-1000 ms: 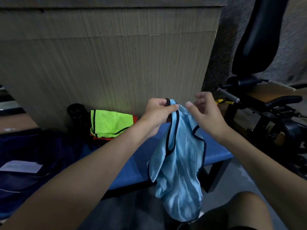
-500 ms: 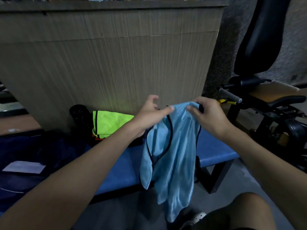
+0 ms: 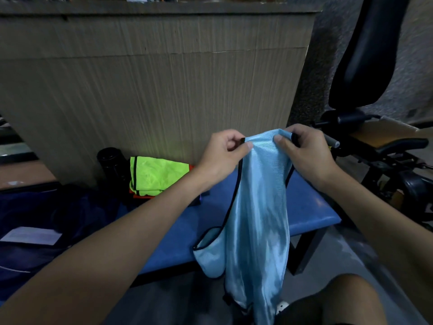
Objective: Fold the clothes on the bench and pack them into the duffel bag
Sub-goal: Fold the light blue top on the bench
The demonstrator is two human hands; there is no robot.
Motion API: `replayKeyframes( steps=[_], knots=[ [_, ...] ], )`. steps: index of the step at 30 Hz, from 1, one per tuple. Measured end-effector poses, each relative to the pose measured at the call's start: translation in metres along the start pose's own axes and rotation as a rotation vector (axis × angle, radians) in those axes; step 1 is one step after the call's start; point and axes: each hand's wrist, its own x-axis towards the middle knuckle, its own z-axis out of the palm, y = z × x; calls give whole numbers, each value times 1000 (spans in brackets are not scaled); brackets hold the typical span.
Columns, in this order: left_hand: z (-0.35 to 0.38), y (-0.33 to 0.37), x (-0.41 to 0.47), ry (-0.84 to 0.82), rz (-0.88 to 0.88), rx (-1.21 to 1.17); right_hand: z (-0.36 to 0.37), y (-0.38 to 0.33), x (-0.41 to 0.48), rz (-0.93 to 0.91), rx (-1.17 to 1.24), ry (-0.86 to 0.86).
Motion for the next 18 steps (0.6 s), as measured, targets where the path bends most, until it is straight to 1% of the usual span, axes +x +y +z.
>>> replayKeyframes(
  steps=[2,4,6,8,10,13,15,17,18],
  knots=[
    [1,5,1,2,24,-28,-3,0,-1,-1,41,-43],
    [2,7,2,20,23,-53,-4,-2,-3,-12,102,-131],
    [0,6,3,44,16,-46,-2,-1,-4,-41,8,-180],
    [-3,0,2,44,3,-35,0,3,-3,-49,-91,-125],
    [-5,-5,-1,27,-29,-37,2,6,-3,-40,-96,-66],
    [-6,-9,-5,3,-79,-50,3,9,-5,-11,-82,-30],
    [-6,-8,-7,-11,-82,-61,4,9,-6,8,-22,-53],
    [-6,-5,-7,-16,-64,-72,5,7,-8,14,56,-143],
    [-6,-4,-7,-16,-54,-75,6,8,-8,5,43,-187]
  ],
)
